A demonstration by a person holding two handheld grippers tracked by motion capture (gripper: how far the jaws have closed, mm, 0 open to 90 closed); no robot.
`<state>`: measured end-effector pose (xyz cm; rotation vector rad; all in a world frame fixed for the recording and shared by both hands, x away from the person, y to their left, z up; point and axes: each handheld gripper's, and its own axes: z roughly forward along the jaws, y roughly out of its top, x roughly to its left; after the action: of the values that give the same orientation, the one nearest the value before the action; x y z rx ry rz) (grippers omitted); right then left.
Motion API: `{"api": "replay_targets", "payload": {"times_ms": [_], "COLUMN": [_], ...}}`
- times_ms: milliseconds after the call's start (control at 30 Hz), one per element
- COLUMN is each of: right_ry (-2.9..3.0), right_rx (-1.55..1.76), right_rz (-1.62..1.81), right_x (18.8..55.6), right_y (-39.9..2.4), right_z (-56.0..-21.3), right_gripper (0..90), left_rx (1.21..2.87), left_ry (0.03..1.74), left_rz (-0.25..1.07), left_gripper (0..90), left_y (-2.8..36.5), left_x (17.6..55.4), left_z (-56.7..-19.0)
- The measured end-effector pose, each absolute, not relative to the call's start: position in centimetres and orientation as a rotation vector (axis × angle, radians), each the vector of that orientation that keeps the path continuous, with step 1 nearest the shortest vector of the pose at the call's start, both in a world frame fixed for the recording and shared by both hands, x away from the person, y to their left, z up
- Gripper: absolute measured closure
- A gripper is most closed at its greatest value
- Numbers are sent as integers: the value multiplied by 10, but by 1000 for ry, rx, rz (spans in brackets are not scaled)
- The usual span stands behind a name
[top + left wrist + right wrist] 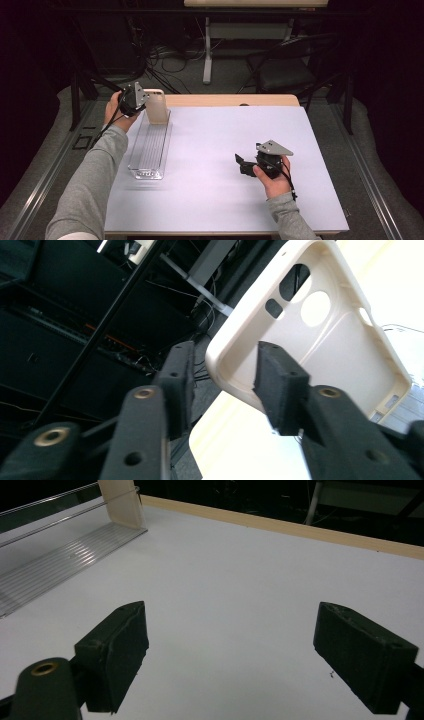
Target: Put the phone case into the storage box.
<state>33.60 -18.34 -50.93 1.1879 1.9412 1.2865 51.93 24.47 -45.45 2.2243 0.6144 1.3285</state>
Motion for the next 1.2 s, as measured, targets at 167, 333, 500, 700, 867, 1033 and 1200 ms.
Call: {"api": "replay_targets", "payload": {"times_ms": [167,333,500,700,867,1033,1200], "right_ry": [1942,1942,1945,1948,1952,1943,1948], "right_rx": [1188,1185,1180,1185,1177,1182,1183], "right_rz": [1287,1274,1272,1270,1267,1270,1269], "right_x": [336,336,336,337,337,337,337], "right_y": [-183,-183,-183,-183,-183,-184,-183], "right_z": [-509,-509,-509,-510,-510,-510,-510], "right_gripper": [138,141,141,141,141,141,141], "left_rx": [2201,2191,2177,2168,2170,2148,2127], "left_ry": [658,680,695,720,756,797,814], "left_rz": [1312,1319,1294,1267,1230,1198,1142], "left_gripper": [451,406,395,389,388,361,333], "left_y": [247,247,248,249,250,251,252], "left_x": [520,518,518,517,517,516,514], "left_z": [-453,-452,-450,-448,-449,-447,-444]}}
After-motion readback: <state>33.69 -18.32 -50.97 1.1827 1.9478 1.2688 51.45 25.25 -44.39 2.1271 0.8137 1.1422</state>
